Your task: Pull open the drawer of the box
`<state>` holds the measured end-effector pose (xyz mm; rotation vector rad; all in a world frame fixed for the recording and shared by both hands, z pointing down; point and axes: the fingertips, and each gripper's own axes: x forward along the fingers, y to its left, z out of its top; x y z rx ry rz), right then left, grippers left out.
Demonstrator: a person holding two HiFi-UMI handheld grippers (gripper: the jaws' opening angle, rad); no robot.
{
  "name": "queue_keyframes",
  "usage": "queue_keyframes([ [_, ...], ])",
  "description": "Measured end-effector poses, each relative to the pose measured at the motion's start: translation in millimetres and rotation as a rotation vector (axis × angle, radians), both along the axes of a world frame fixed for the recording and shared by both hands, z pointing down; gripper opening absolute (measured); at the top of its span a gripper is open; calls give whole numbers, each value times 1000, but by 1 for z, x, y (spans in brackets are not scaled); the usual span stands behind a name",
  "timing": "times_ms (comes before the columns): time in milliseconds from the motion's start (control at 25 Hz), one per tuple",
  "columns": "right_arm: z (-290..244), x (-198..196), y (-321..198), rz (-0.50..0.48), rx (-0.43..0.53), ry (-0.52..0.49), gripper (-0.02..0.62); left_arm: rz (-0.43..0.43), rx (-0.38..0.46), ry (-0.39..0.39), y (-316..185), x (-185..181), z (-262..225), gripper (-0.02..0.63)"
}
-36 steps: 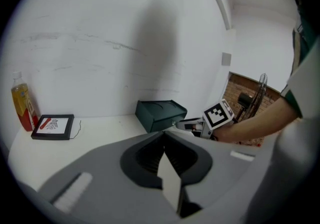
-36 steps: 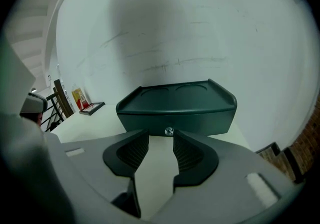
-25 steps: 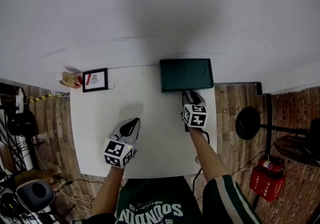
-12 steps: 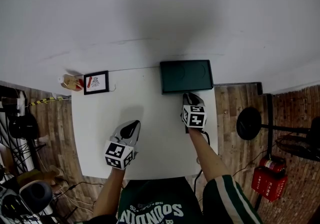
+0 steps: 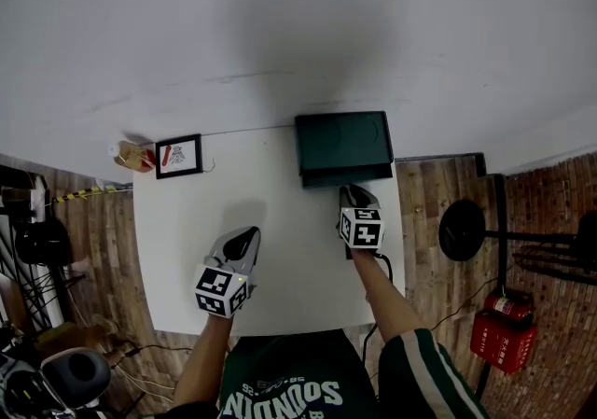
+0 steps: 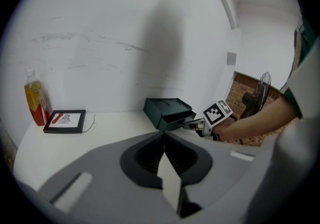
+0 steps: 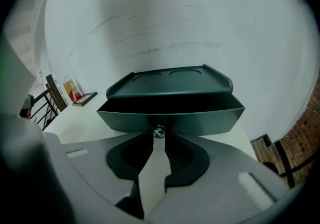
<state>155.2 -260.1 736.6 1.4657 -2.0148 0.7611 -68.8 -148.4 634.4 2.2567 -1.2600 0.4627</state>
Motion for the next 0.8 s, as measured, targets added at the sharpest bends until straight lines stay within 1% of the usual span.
queue_keyframes([
  [200,0,2,23,12,-4,-8,74,-5,3,16,3,1,-5,52],
  [480,3,7,51,13,-9,-18,74,5,6,20,8,3,-7,52],
  [680,8,11,72,8,-24,-1,74,-1,-2,28,15,3,-5,52],
  [800,9,12,80,9,-14,-7,74,-4,-4,23,16,1,-5,53],
])
